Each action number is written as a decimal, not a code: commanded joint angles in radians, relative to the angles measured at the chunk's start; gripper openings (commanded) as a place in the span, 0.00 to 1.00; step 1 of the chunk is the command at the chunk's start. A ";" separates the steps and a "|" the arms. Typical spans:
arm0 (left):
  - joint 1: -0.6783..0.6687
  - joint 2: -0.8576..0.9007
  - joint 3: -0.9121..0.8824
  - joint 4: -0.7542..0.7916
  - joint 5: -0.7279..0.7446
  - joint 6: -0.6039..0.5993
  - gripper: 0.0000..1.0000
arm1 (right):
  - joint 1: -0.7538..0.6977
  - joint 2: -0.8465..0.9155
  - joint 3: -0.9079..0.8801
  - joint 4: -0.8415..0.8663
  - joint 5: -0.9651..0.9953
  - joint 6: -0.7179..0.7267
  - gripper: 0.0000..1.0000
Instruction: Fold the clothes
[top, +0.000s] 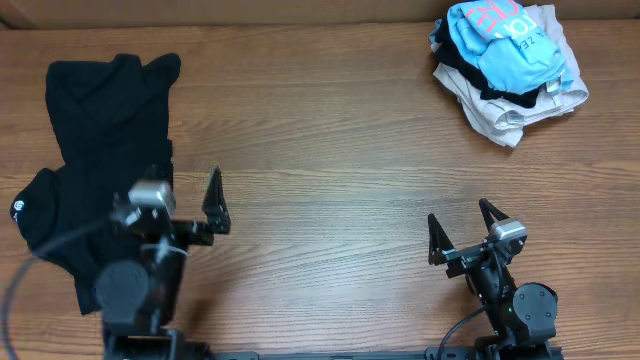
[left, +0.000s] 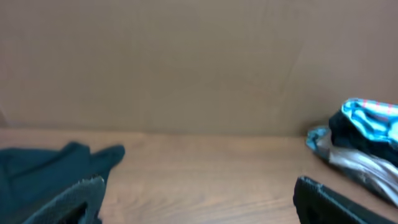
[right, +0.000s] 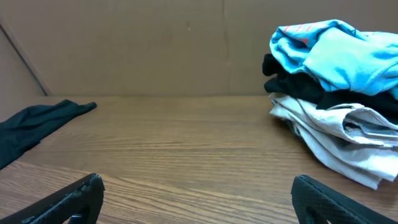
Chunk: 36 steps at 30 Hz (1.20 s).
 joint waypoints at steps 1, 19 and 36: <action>0.005 -0.109 -0.179 0.098 0.007 0.009 1.00 | 0.002 -0.012 -0.008 0.005 0.010 0.004 1.00; 0.004 -0.416 -0.433 -0.049 -0.061 0.013 1.00 | 0.002 -0.012 -0.008 0.005 0.010 0.004 1.00; 0.004 -0.414 -0.433 -0.047 -0.058 0.012 1.00 | 0.002 -0.012 -0.008 0.005 0.010 0.004 1.00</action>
